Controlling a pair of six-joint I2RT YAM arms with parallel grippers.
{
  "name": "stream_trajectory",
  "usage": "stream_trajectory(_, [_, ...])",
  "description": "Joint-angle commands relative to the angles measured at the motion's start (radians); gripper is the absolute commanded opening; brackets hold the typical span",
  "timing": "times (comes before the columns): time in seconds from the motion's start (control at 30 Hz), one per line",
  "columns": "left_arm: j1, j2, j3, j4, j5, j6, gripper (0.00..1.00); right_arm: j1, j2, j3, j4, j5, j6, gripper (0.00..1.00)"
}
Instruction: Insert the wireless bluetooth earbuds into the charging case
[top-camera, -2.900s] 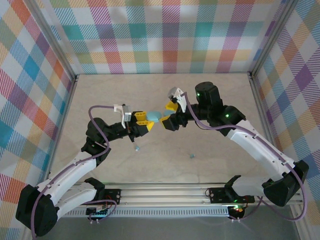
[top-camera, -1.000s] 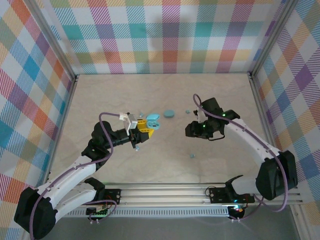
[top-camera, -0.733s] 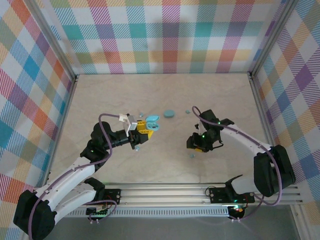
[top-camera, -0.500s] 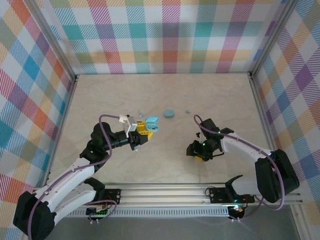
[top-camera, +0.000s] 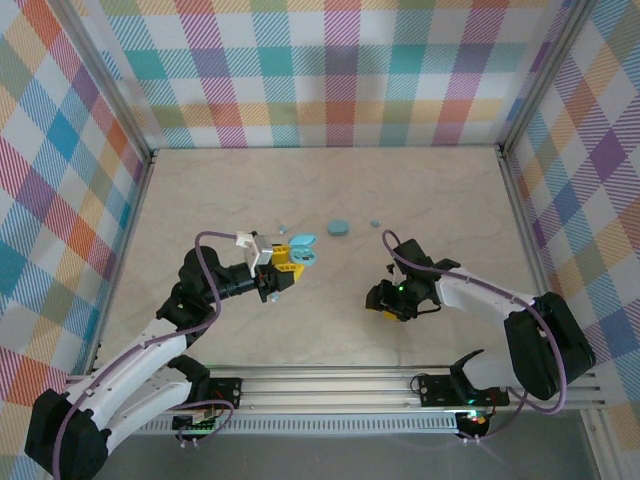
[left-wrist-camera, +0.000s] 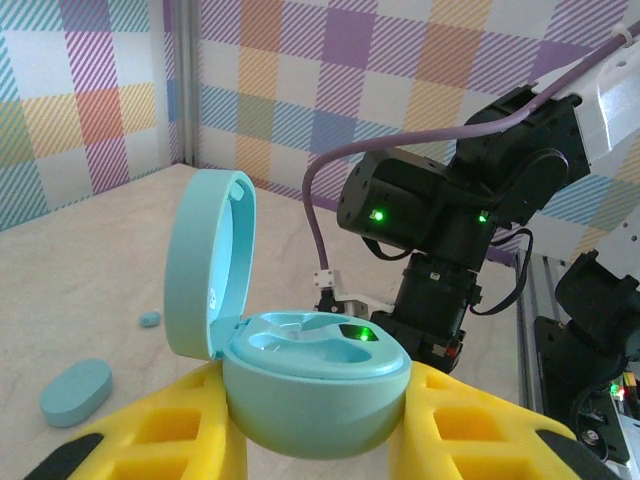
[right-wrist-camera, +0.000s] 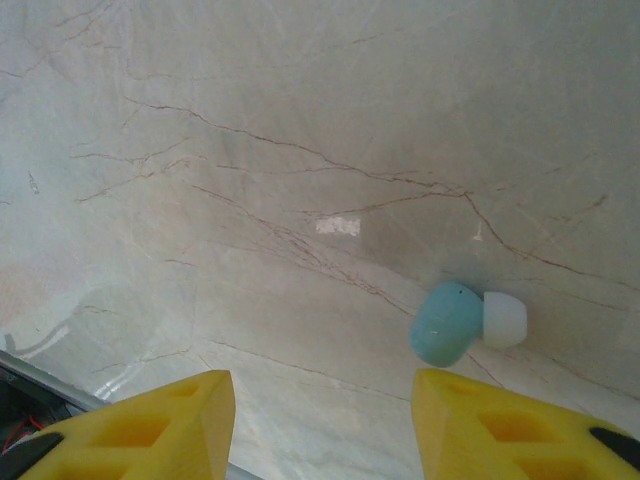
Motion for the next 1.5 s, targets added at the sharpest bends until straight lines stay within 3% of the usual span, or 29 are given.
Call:
stream_trajectory(0.0, [-0.008,-0.014,-0.012,0.002,-0.001,0.021,0.13,0.006,-0.043,0.013,-0.006,0.010,0.012,0.51])
stream_trajectory(0.2, [-0.008,-0.002,-0.007,0.002,0.006,0.024,0.13,0.007,-0.129,0.033,-0.109,0.086,0.000,0.50])
stream_trajectory(0.4, [-0.008,0.012,-0.003,0.007,0.012,0.027,0.13,0.057,-0.099,0.020,-0.159,0.189,-0.024,0.48])
stream_trajectory(0.67, [-0.008,0.003,-0.005,-0.005,0.009,0.030,0.13,0.145,-0.013,0.020,-0.074,0.164,0.022,0.48])
stream_trajectory(1.03, [-0.008,-0.037,-0.012,-0.039,-0.007,0.038,0.13,0.151,0.046,0.056,-0.052,0.226,-0.001,0.48])
stream_trajectory(1.47, [-0.008,-0.040,-0.010,-0.045,-0.011,0.042,0.13,0.146,0.114,0.097,0.065,0.146,0.062,0.48])
